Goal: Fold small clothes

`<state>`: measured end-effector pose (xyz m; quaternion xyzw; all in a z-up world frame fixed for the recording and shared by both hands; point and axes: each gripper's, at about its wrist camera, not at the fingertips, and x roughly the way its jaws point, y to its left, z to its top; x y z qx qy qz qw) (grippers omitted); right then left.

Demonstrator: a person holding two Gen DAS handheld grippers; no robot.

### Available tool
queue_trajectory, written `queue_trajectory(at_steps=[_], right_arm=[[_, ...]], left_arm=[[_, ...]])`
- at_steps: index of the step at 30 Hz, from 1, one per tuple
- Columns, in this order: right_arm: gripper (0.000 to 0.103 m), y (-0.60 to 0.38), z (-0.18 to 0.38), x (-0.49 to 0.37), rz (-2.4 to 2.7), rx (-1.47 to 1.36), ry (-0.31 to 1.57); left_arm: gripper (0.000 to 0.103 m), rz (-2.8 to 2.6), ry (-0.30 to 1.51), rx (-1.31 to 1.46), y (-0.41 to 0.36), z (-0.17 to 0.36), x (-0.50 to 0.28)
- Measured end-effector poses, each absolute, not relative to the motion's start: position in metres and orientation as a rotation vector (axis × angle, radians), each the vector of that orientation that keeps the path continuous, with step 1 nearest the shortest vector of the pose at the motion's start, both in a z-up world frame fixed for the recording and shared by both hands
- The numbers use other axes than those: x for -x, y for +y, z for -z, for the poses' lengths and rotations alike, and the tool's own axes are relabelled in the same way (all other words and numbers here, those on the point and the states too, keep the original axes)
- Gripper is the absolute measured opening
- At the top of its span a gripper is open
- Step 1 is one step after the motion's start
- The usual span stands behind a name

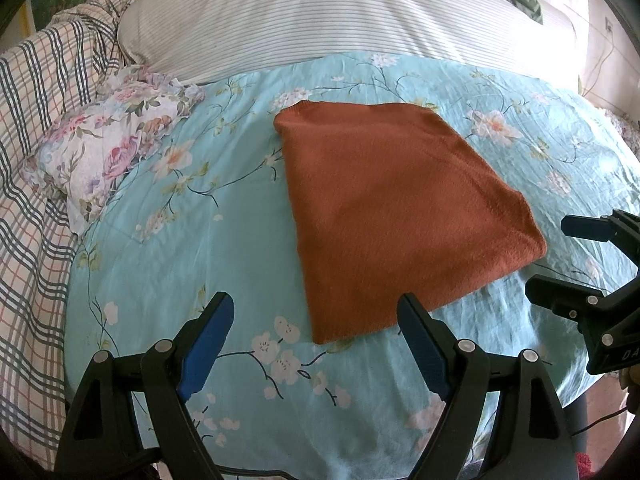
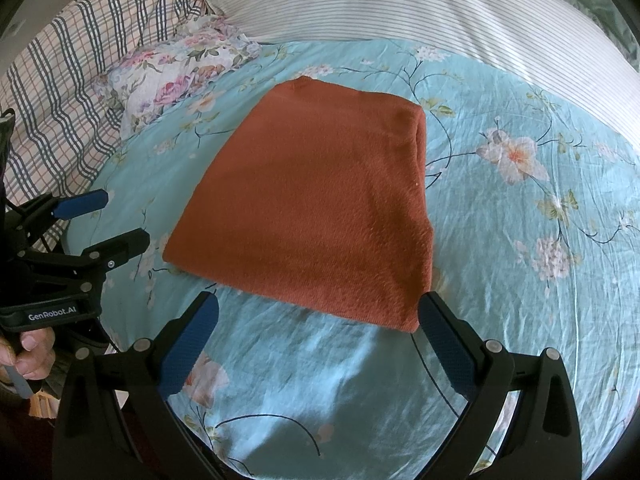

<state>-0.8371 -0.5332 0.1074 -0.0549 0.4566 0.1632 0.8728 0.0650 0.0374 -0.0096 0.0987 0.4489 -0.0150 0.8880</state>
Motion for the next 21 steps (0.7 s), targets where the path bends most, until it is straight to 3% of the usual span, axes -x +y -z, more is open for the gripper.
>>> queue_trajectory(at_steps=[21], right_arm=[[0.100, -0.547, -0.101, 0.800, -0.299, 0.083, 0.955]], left_arm=[[0.084, 0.020, 0.925, -0.188, 0.037, 0.016, -0.104]])
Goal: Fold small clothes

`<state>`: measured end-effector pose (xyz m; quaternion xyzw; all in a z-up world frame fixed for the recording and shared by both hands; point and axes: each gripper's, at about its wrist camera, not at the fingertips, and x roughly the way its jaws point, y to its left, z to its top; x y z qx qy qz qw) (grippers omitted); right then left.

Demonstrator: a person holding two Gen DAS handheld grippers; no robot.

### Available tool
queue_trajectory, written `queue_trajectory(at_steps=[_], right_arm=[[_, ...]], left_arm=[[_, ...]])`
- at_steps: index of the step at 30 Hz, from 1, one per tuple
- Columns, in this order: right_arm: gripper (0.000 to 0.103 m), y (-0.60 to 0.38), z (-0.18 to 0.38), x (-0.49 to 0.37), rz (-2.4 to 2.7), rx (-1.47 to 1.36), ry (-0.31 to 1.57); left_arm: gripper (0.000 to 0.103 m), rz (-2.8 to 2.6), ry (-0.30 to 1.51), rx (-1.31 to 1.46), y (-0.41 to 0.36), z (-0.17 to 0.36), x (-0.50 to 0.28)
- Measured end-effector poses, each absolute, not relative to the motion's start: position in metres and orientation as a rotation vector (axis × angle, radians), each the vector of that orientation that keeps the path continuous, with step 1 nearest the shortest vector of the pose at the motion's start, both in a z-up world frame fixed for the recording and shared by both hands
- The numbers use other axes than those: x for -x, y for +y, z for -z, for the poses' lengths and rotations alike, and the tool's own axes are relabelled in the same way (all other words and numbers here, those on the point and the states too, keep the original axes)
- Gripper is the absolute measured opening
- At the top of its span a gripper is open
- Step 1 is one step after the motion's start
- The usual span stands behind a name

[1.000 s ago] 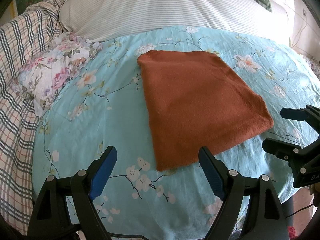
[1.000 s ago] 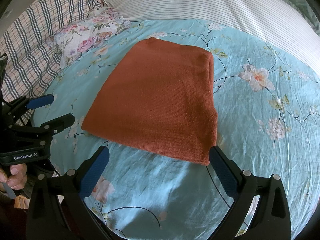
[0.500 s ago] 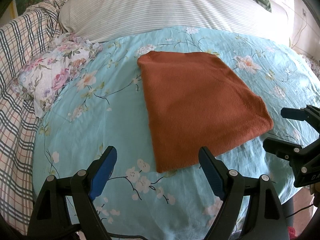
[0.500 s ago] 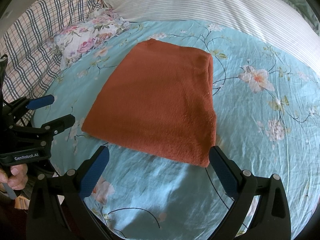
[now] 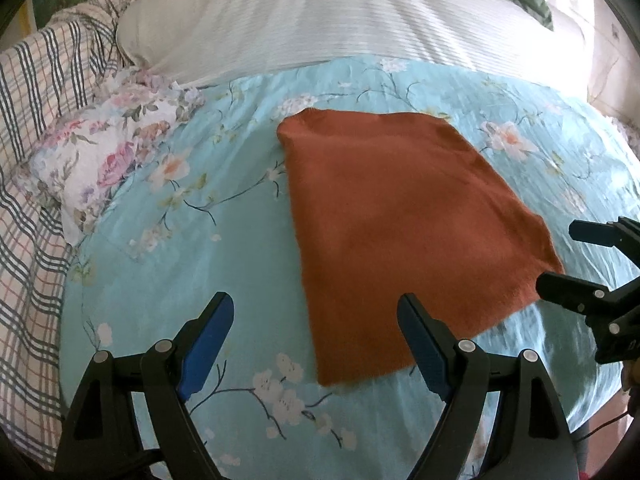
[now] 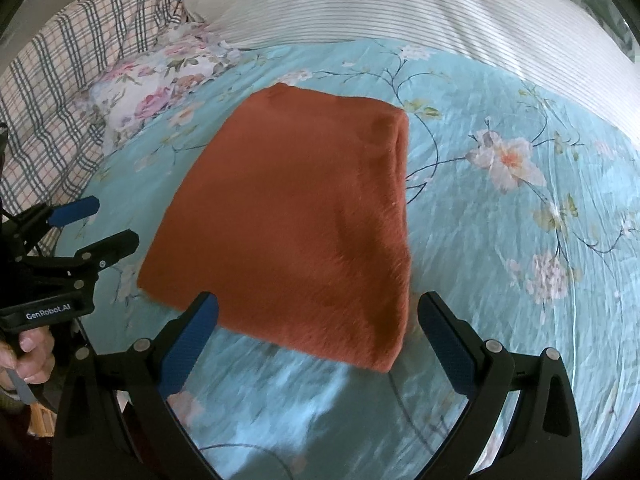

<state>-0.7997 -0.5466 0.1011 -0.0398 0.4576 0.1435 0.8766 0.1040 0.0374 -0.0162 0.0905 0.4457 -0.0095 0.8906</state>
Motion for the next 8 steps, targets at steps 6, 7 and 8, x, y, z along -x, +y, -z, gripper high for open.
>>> queue_trajectory(at_steps=[6, 7, 8], right_arm=[[0.100, -0.5461, -0.0978, 0.7901, -0.304, 0.073, 0.958], [0.100, -0.5452, -0.0969, 0.7892, -0.304, 0.073, 0.959], [0.100, -0.5450, -0.0964, 0.7889, -0.306, 0.071, 0.960]], left_arm=[[0.086, -0.011, 0.941, -0.167, 0.0448, 0.0220, -0.1107], [0.087, -0.015, 0.941, -0.165, 0.0463, 0.0222, -0.1114], [0.087, -0.018, 0.942, -0.162, 0.0463, 0.0228, -0.1107]])
